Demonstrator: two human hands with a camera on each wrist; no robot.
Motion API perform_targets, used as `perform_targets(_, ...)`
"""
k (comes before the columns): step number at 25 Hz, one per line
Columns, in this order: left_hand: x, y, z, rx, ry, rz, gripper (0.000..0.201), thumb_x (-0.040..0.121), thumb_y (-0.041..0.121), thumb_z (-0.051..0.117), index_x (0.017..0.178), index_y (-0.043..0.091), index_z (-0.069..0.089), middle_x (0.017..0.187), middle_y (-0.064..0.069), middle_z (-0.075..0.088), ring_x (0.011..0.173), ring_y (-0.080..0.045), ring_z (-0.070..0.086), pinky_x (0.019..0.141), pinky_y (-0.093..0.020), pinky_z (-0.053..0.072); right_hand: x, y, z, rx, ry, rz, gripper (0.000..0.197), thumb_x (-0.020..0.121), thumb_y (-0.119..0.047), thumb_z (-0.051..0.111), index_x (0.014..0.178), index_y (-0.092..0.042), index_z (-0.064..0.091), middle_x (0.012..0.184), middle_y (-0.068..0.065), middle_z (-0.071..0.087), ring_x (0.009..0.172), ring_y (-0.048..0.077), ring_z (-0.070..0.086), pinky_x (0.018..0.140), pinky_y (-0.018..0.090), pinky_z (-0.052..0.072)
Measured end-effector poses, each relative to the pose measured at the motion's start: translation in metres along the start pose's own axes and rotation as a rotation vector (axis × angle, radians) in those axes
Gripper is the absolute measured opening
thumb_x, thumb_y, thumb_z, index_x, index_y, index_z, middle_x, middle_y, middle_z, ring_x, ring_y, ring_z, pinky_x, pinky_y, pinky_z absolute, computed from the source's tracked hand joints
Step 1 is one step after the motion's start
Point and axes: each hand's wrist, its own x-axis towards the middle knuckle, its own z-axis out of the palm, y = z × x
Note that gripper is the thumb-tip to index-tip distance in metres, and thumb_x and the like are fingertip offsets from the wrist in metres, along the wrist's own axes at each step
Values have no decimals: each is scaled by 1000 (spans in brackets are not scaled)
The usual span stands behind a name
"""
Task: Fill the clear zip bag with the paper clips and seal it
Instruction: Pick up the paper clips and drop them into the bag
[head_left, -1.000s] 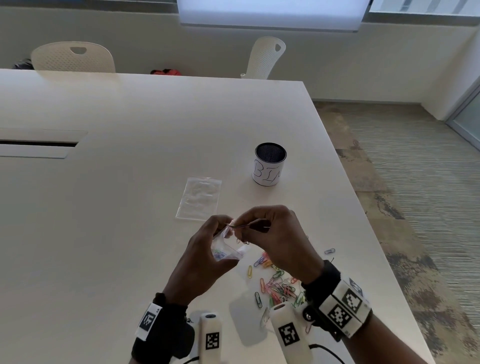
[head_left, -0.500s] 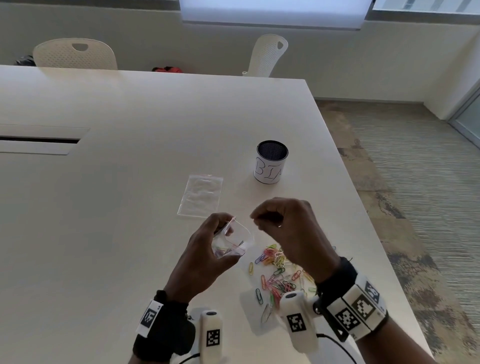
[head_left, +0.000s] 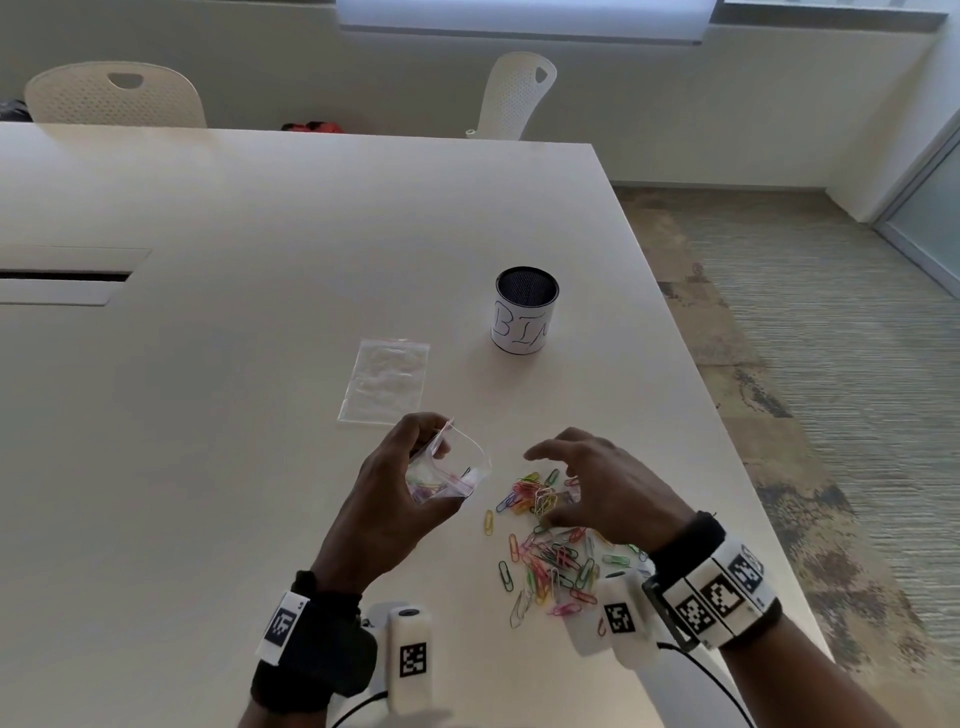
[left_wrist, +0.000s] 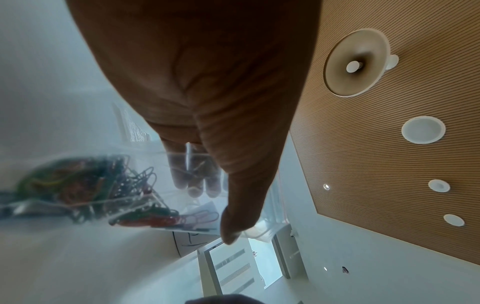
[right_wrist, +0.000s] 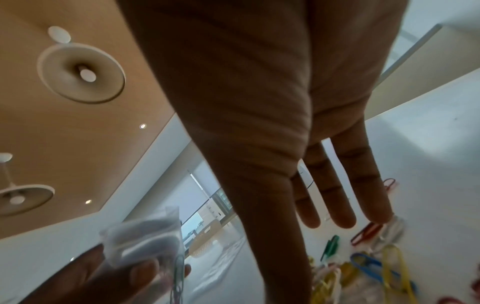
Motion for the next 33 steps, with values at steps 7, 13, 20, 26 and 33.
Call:
perform_targets(7,0,1,4,1,9,-1,61,83,20,92,128,37,56,113,12,65,105,-10,67,77,-19,59,6,-10,19,-96,11,-101,59,87,-25,81,142,-32,60,134,-3,58,120,18,60,104,28,48)
perform_targets(13,0,0,3,2,6,1,63,83,15,92,129,36,55,112,14,64,106,-11,67,77,-17,58,8,-19,23,-98,46,-163,25,98,-20,69,122,-22,74,123,0,66,103,16,68,93,25,56)
perform_targets(20,2,0,3,-16,-9,5,65,82,14,92,131,34,55,112,25,61,107,-8,67,78,-18,60,16,-19,23,-133,72,-183,15,103,-18,62,107,-13,76,109,3,69,87,14,69,75,15,48)
perform_targets(26,2,-1,2,-5,-5,6,64,81,15,92,130,36,55,114,22,61,107,-10,67,78,-19,60,21,-11,18,-27,116,-95,14,97,-5,66,93,-11,79,95,4,76,77,11,68,60,6,36)
perform_targets(33,2,-2,2,-10,-3,14,64,81,13,92,129,36,56,114,23,62,107,-8,66,77,-16,57,10,5,-1,726,194,66,12,84,-6,84,94,-10,82,87,6,82,83,18,80,82,28,65)
